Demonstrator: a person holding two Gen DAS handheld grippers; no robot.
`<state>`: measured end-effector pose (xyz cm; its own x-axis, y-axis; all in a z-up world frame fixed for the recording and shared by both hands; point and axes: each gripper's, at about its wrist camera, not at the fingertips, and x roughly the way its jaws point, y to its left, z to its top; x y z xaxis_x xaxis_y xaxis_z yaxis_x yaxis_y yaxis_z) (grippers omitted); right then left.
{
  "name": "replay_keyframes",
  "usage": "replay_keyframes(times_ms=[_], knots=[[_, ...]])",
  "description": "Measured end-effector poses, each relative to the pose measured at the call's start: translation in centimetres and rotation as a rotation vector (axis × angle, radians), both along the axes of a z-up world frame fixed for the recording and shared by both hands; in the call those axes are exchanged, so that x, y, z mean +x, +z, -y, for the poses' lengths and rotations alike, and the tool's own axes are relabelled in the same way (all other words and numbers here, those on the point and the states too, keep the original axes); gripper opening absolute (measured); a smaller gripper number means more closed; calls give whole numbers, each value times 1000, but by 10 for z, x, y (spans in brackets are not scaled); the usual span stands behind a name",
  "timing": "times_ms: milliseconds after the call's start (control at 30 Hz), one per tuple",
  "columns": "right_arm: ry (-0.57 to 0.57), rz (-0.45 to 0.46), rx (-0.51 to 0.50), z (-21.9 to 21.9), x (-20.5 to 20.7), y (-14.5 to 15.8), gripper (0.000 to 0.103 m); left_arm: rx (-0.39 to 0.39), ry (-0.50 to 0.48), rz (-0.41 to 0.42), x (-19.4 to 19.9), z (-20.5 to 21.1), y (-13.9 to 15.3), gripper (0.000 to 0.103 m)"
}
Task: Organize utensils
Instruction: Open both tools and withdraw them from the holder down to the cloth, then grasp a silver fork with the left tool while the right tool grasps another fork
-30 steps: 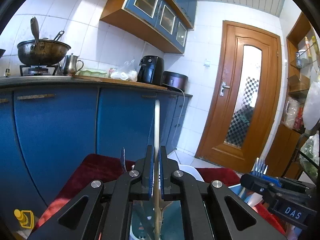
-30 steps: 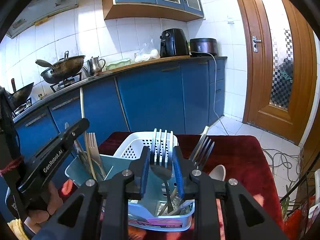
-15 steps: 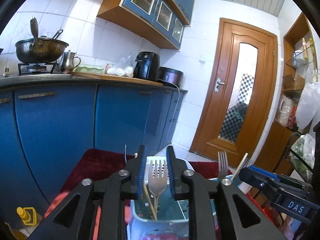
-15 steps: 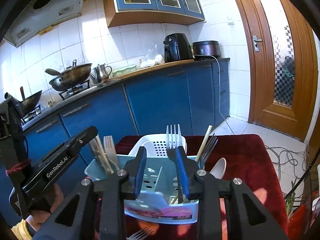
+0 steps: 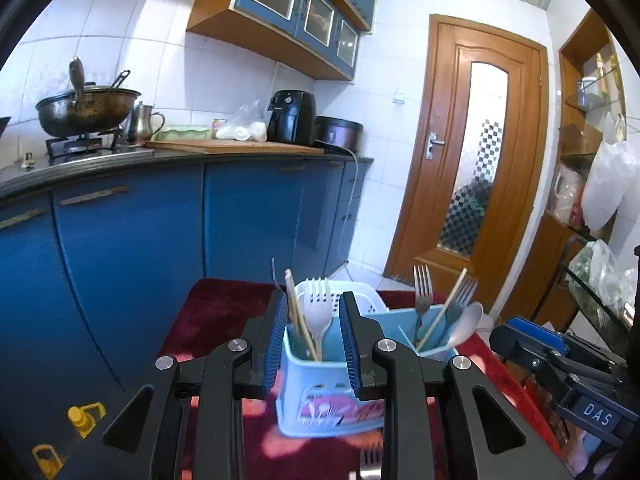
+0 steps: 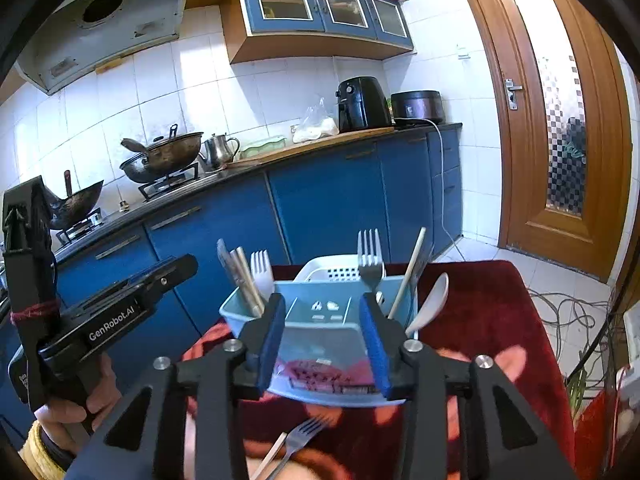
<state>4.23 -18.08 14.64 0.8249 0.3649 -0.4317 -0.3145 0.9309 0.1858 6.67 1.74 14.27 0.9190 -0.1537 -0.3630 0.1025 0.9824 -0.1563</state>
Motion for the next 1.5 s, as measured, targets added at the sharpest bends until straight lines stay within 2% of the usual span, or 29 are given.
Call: replay_keyframes(times_ms=[233,467,633,1267,1500], knots=[[15,-49,30,-3,-24,-7,45,12,-14,-59,-29,-3,-4,27],[12,-90,42,-2,-44,-23,46,13,-25,-129,-52,-3,-23,27],[20,-153,54,-1,-51,-37,46,-7,-25,-180,-61,-4,-38,27],[-16,-315,45,17,-64,-104,46,3,-85,-438,-59,18,-117,27],[-33,-353,29,20,-64,-119,46,8,-131,-506,-54,29,-134,27]])
